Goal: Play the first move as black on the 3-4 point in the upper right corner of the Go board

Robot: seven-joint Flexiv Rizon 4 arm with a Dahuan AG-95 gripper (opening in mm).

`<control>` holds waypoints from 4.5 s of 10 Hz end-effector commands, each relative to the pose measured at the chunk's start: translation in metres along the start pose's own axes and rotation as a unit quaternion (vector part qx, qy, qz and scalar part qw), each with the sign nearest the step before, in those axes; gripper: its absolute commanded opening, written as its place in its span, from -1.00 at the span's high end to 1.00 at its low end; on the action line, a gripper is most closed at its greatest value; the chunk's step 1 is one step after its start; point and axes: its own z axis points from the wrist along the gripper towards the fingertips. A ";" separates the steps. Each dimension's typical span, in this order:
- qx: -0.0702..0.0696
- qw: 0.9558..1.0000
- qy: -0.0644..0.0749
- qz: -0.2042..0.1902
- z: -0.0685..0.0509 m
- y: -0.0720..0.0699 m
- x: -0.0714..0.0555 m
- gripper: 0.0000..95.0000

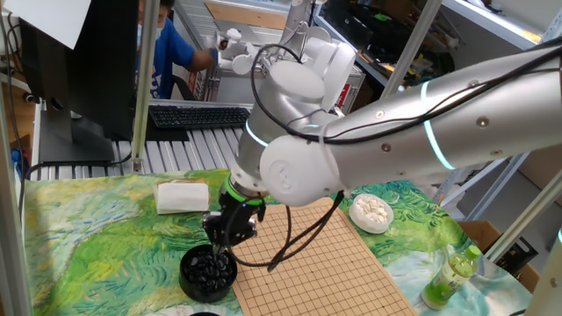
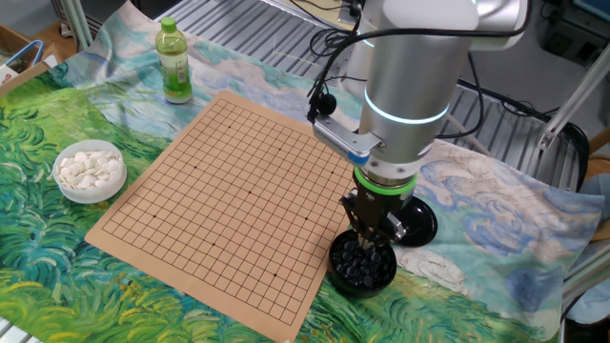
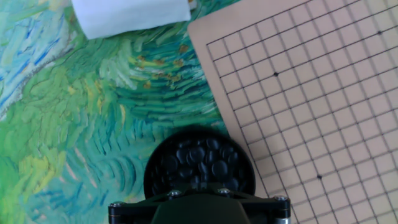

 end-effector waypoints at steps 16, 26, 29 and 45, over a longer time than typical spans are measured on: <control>0.007 1.000 -0.026 -0.001 0.028 0.002 0.006 1.00; 0.006 1.000 -0.029 -0.009 0.037 0.000 0.006 0.60; 0.005 0.999 -0.031 -0.010 0.041 -0.001 0.006 0.60; 0.004 0.999 -0.030 -0.012 0.052 0.001 0.012 1.00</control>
